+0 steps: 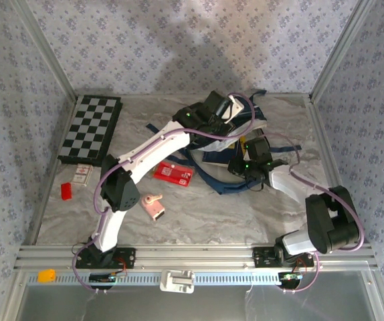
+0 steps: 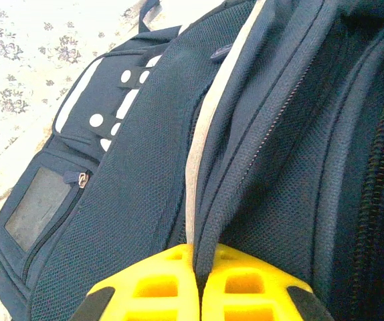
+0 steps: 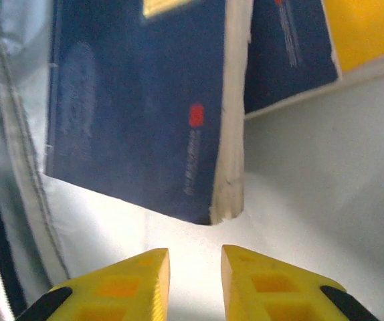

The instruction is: Pack books, pencil case, and school supplies into a backpack

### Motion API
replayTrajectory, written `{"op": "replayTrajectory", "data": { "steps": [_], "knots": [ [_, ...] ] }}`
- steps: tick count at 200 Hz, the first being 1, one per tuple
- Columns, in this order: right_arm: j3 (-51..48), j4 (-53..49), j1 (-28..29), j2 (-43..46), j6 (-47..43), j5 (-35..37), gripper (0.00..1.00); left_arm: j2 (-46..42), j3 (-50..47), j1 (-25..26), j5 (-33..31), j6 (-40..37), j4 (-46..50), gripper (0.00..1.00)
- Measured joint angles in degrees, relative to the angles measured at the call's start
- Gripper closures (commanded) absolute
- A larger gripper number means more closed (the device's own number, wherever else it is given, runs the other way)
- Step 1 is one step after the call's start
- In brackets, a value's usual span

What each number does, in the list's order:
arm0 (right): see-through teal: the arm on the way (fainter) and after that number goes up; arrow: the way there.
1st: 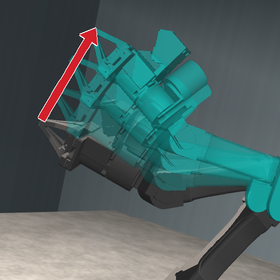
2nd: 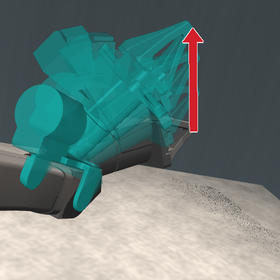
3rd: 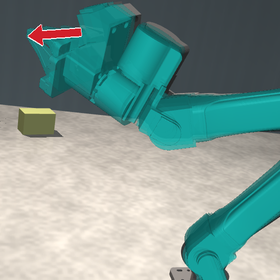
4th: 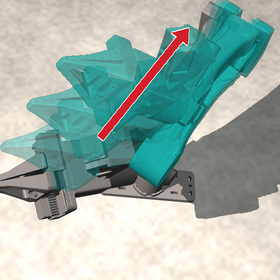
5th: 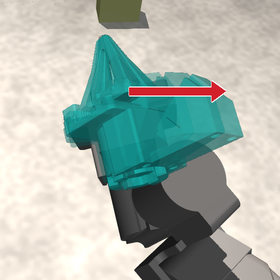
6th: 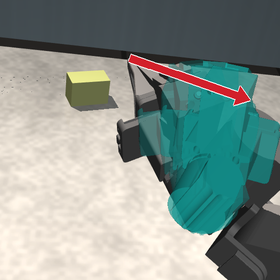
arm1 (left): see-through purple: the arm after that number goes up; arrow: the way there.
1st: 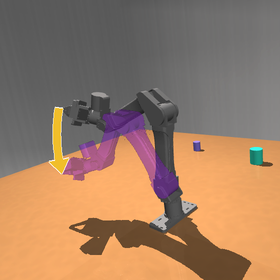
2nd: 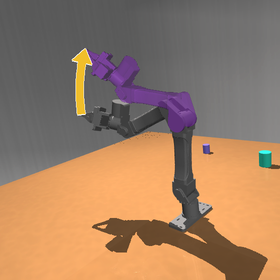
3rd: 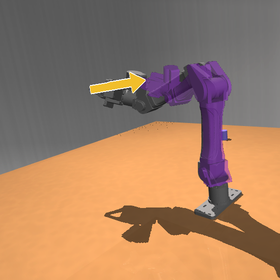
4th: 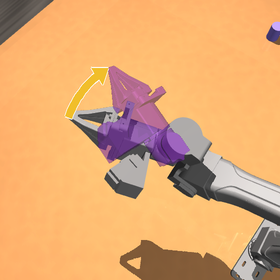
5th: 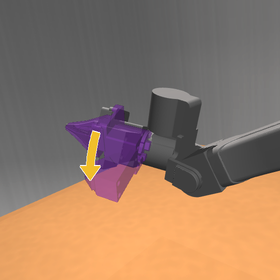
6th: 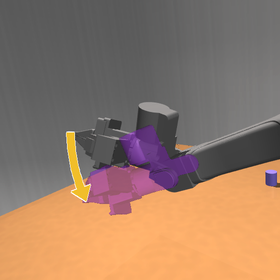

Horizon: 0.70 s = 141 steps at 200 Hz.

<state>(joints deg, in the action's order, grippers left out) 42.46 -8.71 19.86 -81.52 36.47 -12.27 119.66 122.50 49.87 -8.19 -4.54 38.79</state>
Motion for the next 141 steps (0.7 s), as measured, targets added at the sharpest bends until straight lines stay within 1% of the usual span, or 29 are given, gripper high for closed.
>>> {"op": "replayTrajectory", "data": {
  "steps": [27,53,74,90,109,120,141],
  "knots": [
    [0.0,3.5,0.3,-3.2,1.1,2.4,0.90,0.0,0.0,0.0,0.0,1.5,0.0,1.00],
    [1.0,4.5,-1.0,-5.6,1.7,4.0,0.91,0.0,-0.1,-0.3,0.5,3.7,0.0,1.00],
    [3.9,3.5,-1.6,-6.1,1.5,5.4,0.87,0.0,-0.1,-0.4,1.3,5.7,0.1,1.00],
    [4.3,3.0,-0.9,-4.0,1.2,6.6,0.78,0.0,-0.1,-0.7,1.7,7.1,0.1,0.99],
    [2.9,0.2,0.7,1.7,1.2,7.7,0.72,0.0,-0.1,-0.9,2.8,8.8,0.1,0.91],
    [1.8,-2.7,1.7,6.5,1.5,8.6,0.71,0.0,-0.1,-1.1,3.7,9.7,0.2,0.86],
    [0.0,-9.6,3.6,16.4,3.0,11.0,0.68,0.0,-0.1,-1.4,5.5,12.2,0.3,0.66]
  ]
}}
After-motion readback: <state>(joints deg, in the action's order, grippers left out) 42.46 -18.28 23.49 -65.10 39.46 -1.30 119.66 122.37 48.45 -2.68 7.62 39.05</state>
